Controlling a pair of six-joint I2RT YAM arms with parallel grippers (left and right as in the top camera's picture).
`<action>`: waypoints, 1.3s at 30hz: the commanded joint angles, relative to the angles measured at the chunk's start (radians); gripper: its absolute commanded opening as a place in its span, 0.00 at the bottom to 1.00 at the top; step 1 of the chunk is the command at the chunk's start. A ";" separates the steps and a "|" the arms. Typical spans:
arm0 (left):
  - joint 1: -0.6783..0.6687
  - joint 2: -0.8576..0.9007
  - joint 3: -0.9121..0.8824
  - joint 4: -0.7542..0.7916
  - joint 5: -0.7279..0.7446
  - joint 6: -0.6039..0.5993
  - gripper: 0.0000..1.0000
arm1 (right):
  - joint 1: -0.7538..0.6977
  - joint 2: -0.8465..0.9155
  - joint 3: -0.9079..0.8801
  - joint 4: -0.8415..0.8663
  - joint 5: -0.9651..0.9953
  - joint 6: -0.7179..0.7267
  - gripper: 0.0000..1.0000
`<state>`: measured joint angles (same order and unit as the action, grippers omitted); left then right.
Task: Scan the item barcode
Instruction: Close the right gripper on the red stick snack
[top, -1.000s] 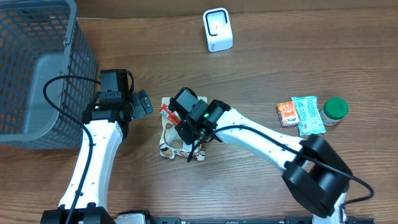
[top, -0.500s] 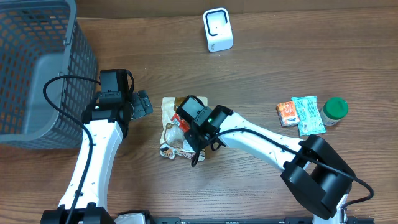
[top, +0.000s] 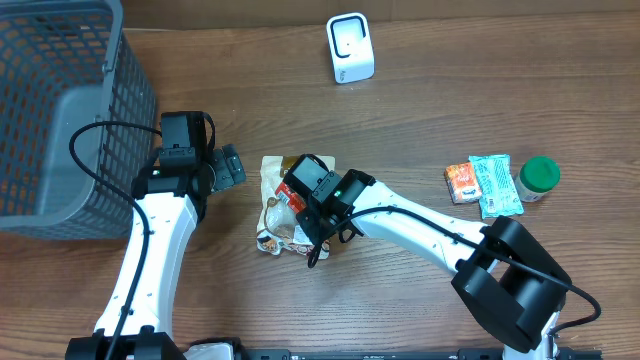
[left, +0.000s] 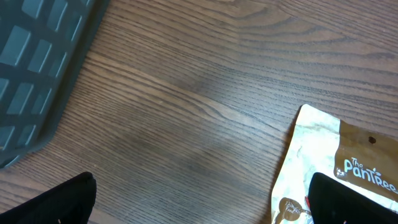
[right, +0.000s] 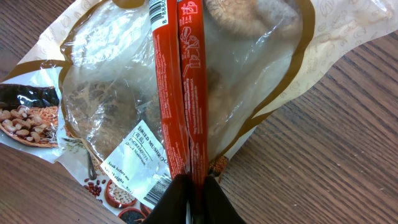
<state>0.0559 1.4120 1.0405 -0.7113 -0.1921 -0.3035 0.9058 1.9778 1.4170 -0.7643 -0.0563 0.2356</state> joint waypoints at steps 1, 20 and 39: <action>0.000 0.001 0.011 0.001 -0.010 0.004 1.00 | 0.002 0.017 -0.010 0.000 -0.009 0.004 0.11; 0.000 0.001 0.011 0.001 -0.010 0.004 1.00 | 0.002 0.029 -0.024 -0.008 -0.008 0.004 0.35; 0.000 0.001 0.011 0.001 -0.010 0.004 1.00 | 0.002 0.035 -0.024 -0.005 -0.015 0.004 0.30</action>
<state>0.0559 1.4120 1.0405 -0.7113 -0.1921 -0.3031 0.9058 1.9930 1.4002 -0.7765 -0.0643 0.2363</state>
